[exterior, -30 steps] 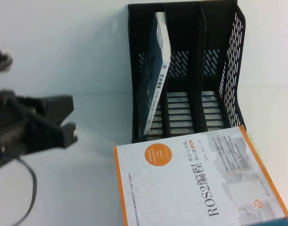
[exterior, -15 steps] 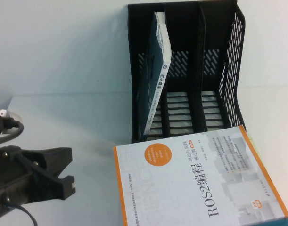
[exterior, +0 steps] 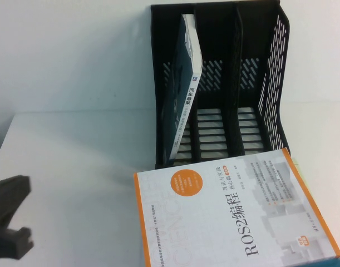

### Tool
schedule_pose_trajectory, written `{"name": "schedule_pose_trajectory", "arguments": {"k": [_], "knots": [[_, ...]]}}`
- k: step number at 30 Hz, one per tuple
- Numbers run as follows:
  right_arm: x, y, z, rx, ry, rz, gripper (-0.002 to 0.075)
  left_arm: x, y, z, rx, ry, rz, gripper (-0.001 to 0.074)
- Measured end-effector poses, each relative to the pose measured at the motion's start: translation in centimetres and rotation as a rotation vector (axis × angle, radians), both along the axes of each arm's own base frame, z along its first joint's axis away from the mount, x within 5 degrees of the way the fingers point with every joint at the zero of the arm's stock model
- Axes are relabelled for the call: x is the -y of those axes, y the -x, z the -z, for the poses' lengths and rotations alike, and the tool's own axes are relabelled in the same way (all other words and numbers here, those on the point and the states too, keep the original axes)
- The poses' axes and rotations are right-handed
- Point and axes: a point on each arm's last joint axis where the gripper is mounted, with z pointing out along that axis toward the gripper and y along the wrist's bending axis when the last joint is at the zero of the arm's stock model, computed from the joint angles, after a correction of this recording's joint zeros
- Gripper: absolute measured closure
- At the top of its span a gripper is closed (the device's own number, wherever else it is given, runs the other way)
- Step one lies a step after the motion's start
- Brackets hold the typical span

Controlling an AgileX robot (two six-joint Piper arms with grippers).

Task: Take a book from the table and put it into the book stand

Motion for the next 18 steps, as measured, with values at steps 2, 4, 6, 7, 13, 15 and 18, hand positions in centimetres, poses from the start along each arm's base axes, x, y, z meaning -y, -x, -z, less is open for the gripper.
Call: {"name": "schedule_pose_trajectory", "arguments": {"k": [2,4,6,7,13,15,18], "knots": [[0.0,0.0,0.0,0.000,0.000,0.000,0.0729,-1.3,1.2,0.8,0.046,0.012,-0.061,0.0737],[0.0,0.0,0.0,0.000,0.000,0.000,0.0729,-2.3,2.3,2.5,0.078,0.040,-0.119,0.0737],[0.0,0.0,0.0,0.000,0.000,0.000,0.0729,-3.1,3.3,4.7,0.109,0.084,-0.185,0.0737],[0.0,0.0,0.0,0.000,0.000,0.000,0.0729,-3.5,3.7,5.6,0.119,0.100,-0.216,0.0737],[0.0,0.0,0.0,0.000,0.000,0.000,0.0729,-4.4,5.7,11.8,0.144,0.159,-0.316,0.0737],[0.0,0.0,0.0,0.000,0.000,0.000,0.0729,-4.5,6.0,13.1,0.142,0.171,-0.330,0.0737],[0.0,0.0,0.0,-0.001,-0.002,-0.001,0.0729,-4.5,6.2,13.4,0.135,0.179,-0.335,0.0737]]}}
